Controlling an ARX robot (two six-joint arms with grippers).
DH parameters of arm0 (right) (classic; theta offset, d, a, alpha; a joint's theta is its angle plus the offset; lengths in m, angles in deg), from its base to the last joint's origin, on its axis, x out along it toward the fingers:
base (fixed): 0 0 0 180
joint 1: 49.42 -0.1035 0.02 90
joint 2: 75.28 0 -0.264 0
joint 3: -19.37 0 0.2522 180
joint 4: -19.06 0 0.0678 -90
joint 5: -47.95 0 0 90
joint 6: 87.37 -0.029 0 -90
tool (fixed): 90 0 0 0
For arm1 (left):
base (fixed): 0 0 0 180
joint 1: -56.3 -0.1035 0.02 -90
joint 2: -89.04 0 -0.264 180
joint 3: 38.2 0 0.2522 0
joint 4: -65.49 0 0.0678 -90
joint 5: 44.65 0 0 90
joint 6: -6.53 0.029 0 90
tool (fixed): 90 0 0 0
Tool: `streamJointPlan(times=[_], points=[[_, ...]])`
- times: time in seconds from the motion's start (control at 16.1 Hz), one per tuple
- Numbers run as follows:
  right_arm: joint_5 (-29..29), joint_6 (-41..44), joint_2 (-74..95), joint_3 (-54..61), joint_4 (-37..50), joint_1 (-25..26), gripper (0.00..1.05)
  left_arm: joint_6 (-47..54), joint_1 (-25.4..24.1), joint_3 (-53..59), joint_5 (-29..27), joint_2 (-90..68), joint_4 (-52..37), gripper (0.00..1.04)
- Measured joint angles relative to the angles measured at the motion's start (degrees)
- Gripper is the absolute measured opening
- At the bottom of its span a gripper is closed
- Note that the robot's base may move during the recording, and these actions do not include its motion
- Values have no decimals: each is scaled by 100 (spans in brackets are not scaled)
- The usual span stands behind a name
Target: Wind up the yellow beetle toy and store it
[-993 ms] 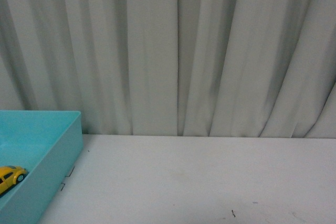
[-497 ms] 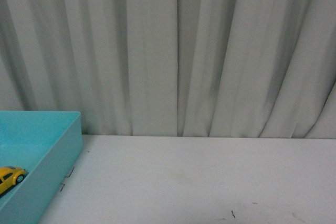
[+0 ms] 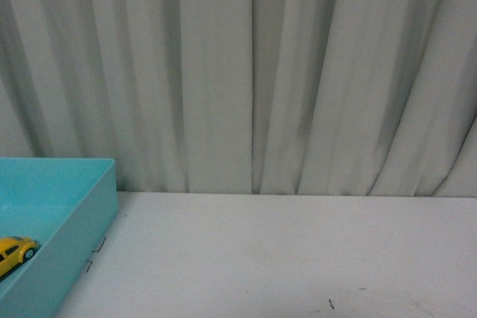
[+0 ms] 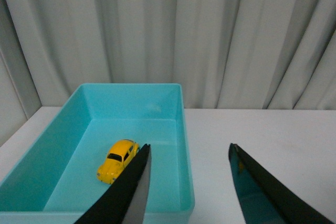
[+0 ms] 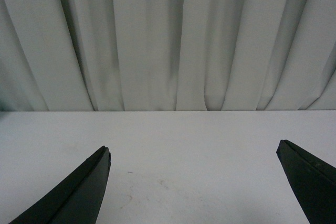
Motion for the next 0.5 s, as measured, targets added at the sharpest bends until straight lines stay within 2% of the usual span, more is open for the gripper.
streamJointPlan(times=[0.25,0.31,0.5], points=[[-2,0,0,0,-2,0,98,0,0,0,0,0,2,93],[-2,0,0,0,-2,0,98,7,0,0,0,0,2,100],[-2,0,0,0,-2,0,98,2,0,0,0,0,2,98]])
